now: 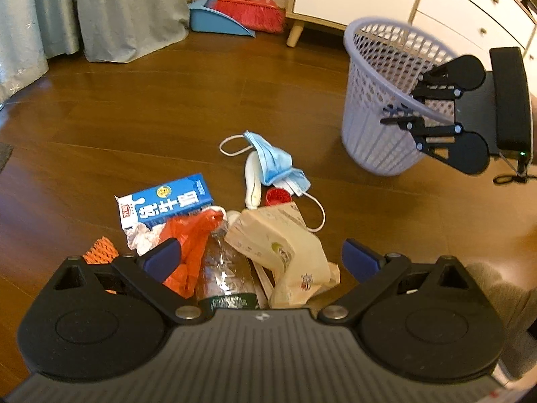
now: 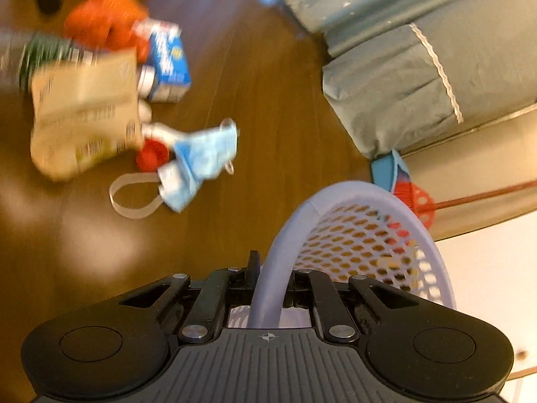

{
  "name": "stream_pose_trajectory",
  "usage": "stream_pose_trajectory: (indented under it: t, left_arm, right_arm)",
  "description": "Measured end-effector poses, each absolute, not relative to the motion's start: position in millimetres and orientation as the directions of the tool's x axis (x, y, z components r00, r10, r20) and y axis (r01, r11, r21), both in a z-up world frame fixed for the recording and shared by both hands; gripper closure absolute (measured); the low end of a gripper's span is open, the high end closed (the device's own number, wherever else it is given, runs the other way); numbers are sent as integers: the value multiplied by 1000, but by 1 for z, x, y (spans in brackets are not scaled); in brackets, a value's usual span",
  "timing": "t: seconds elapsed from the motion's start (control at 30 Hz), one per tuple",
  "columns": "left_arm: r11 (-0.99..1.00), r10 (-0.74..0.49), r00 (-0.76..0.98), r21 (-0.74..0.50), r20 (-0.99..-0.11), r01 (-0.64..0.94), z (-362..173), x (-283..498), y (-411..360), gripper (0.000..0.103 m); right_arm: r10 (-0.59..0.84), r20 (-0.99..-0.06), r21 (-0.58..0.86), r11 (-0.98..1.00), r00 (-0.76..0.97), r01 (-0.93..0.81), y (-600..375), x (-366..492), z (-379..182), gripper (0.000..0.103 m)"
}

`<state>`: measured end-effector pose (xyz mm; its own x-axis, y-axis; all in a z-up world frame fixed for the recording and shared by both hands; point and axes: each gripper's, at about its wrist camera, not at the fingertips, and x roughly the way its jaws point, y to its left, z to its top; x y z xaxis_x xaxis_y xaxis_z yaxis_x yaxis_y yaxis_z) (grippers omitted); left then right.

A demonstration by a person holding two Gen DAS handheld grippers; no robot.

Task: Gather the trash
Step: 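Grasp the lavender wastebasket rim with the right tool and lift it, then drop the paper bag into the basket with the left tool while the right tool holds it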

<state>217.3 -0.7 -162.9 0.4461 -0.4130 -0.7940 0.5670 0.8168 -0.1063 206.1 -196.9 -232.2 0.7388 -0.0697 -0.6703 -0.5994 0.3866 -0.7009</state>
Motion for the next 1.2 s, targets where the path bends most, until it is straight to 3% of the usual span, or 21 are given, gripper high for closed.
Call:
stream_pose_trajectory:
  t: [0.5,0.7,0.8,1.0,1.07,1.2]
  left_arm:
    - [757,-408,376,-78,-832,649,-204,207,-44,20]
    - [706,-348,373,21,-860,708,-223,211,-62,42]
    - [705,-338,361,20,-869,708,-230,215,-61,49]
    - [698,-342,352,15,-871,716,-233,220,-62,72]
    - [698,-340,352,17,-872,716,-232,221,-62,91]
    - [697,-336,340,12,-878,717,-230,219,-62,98]
  right_arm:
    - [-35,-689,-674,400,724,-621,-190,195,-262,103]
    - [-21,-695,-670,381,718,-637,-186,188,-269,103]
    - [-18,-701,-666,373,713,-646,-184,185,-275,103]
    - [-13,-704,-662,375,710,-649,-182,183,-279,103]
    - [-12,-702,-661,383,712,-645,-183,184,-278,103]
    - [-13,-701,-662,385,713,-643,-184,184,-277,103]
